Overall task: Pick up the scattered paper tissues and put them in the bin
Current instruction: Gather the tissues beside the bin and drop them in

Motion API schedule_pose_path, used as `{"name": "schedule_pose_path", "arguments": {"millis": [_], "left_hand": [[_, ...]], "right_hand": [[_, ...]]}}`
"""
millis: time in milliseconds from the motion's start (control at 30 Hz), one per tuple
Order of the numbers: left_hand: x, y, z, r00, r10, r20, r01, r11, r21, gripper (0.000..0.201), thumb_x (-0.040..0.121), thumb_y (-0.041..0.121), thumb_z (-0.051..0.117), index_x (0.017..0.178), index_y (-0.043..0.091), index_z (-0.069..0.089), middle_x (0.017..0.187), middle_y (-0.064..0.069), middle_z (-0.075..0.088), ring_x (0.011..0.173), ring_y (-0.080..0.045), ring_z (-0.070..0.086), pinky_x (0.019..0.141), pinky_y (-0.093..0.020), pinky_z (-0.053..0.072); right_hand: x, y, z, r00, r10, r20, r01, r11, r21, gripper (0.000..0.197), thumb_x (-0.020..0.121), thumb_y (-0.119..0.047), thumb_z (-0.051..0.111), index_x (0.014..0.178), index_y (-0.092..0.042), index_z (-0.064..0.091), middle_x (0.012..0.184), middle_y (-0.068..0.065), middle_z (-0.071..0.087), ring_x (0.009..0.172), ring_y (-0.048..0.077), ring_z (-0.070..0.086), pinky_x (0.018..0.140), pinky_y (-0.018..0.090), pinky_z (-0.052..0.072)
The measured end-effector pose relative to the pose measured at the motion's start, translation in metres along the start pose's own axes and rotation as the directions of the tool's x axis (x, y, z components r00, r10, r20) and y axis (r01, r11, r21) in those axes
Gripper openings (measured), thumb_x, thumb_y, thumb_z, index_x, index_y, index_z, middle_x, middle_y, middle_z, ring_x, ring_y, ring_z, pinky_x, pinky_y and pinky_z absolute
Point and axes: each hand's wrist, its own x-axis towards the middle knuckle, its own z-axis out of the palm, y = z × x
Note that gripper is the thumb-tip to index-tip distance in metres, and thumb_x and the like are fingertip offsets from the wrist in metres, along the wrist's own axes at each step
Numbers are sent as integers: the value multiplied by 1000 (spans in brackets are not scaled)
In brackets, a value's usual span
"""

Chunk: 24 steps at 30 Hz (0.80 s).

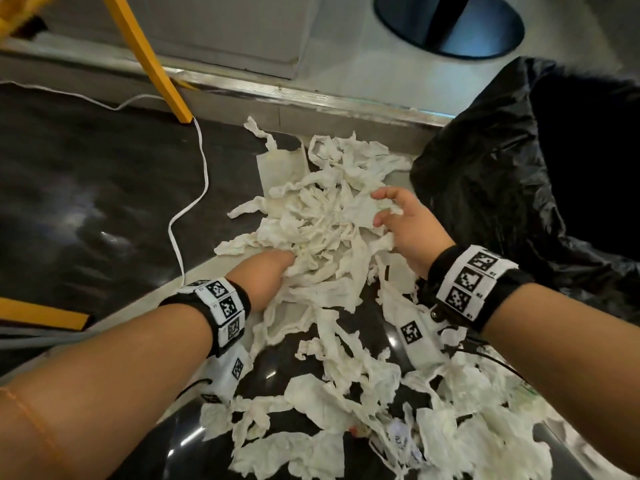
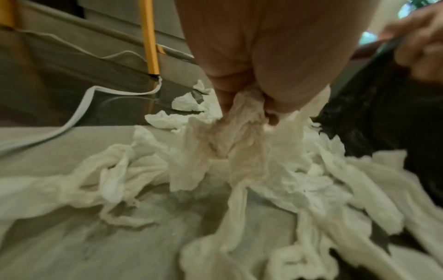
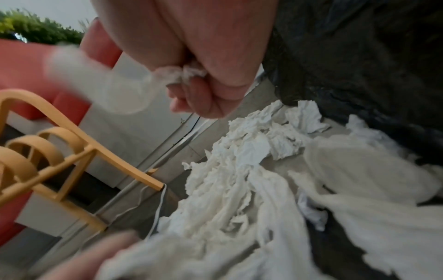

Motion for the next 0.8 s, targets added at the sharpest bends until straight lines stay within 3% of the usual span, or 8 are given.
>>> {"name": "schedule_pose_path", "arguments": {"millis": [67,167,300,433,533,633,733,800], "left_hand": [[-2,-1,-7,996,-18,-89,9,994,-108,30,86,-3,39,110,12,49,100,-2,47,90,-21,47,74,-27,33],[-7,-4,-14,997,-35,-69,23,985,-171,37,86,8,46,120,20,48,106,5,42,97,-18,47,82,-28,36],[-14,-3,-21,994,-66,-86,56,992,-117,23,85,32,55,90,9,58,92,-1,44,93,-25,51,78,-28,36],[-17,2,-30,980,-80,-185,62,993,-104,21,85,18,57,98,2,63,106,-13,54,105,-28,51,87,-31,38],[-18,3,-38,951,-173,-257,128,975,-183,25,84,10,52,106,4,61,104,-13,59,104,-32,56,83,-32,42],[-22,3,-41,932,-208,-296,137,960,-243,2,83,7,48,84,7,49,77,-12,53,75,-31,51,62,-31,37],[-26,-1,-41,929,-245,-279,132,920,-370,8,85,10,47,86,17,46,67,-2,48,65,-24,47,53,-29,32],[-28,-4,-40,930,-266,-254,133,887,-443,7,86,18,50,93,18,49,69,-1,51,66,-23,50,55,-28,36]], "right_hand": [[1,7,1,1000,-9,-5,9,996,-92,14,90,-19,53,100,-24,62,97,-12,58,83,16,52,62,27,42],[-2,25,11,995,15,100,24,926,-377,19,83,-38,64,95,-24,64,114,-10,55,91,13,52,67,22,42],[-11,51,36,928,119,353,238,540,-807,44,88,-32,57,131,-33,47,128,5,51,102,22,56,83,32,49],[-17,71,61,830,300,469,413,233,-880,66,93,-31,48,148,-34,11,148,14,31,123,34,47,97,41,43],[-20,70,67,822,284,494,493,82,-866,48,93,-20,45,140,-19,32,130,15,44,113,35,52,90,45,46],[-18,60,68,851,183,492,471,149,-870,27,93,-17,41,118,-11,49,111,12,51,101,31,55,78,41,48],[-18,45,62,920,52,388,323,457,-829,28,92,-30,41,103,-10,57,100,7,50,92,26,55,81,38,49],[-18,34,57,946,-28,322,264,641,-721,30,91,-29,50,108,-7,61,113,8,54,105,25,55,91,34,45]]}}
